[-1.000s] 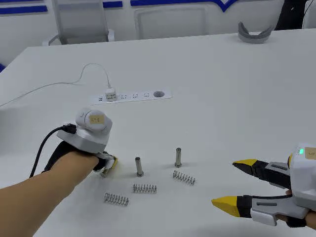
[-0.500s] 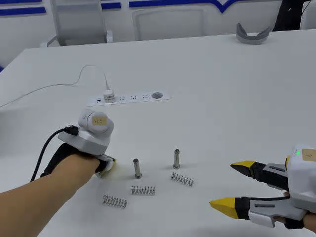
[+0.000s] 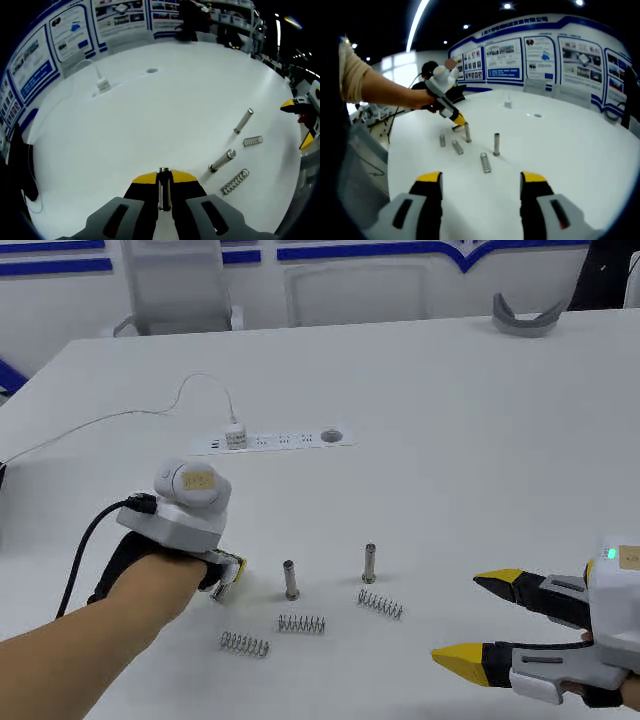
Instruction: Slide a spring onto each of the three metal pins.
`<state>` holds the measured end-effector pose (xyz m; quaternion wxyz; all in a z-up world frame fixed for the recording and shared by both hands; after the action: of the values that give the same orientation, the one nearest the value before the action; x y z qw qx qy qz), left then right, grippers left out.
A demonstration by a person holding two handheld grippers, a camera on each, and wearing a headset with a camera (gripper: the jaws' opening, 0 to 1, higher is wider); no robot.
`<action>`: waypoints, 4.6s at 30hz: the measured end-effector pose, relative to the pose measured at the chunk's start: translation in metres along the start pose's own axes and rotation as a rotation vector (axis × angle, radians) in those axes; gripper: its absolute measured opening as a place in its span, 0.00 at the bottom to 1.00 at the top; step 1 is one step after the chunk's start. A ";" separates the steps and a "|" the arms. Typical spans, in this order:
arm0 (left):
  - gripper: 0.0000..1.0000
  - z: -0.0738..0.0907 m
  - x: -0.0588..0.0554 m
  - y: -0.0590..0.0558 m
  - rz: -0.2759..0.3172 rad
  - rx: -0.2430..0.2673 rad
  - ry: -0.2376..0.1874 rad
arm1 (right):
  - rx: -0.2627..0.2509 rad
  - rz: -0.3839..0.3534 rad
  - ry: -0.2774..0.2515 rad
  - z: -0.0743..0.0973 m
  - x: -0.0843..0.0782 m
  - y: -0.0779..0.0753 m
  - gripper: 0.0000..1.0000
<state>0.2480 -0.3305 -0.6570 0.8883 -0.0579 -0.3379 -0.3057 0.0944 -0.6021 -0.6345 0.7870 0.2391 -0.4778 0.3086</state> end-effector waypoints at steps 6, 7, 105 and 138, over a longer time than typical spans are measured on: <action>0.07 0.014 -0.003 -0.003 0.008 -0.009 -0.031 | 0.006 0.003 0.003 -0.001 0.001 0.002 0.64; 0.07 0.015 -0.003 -0.003 0.008 -0.008 -0.034 | 0.008 0.004 0.002 -0.001 0.002 0.003 0.64; 0.29 0.041 -0.067 -0.033 -0.262 -0.330 -0.224 | 0.034 0.034 0.048 -0.009 0.003 0.016 0.64; 0.12 0.040 -0.084 -0.035 -0.361 -0.329 -0.177 | 0.052 0.032 0.055 -0.012 0.001 0.018 0.64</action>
<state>0.1556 -0.3041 -0.6838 0.7648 -0.1669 -0.3651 -0.5039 0.0890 -0.5815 -0.6372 0.7884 0.2431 -0.4514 0.3399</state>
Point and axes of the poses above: the centre of the closed fingertips' face, and the gripper's own axes: z roughly backward along the fingers, y roughly to its left, x roughly out of its top, the point moved 7 cm from there along z, roughly backward along the fingers, and after that the axes turned 5 degrees about x, right-handed, at the moved point
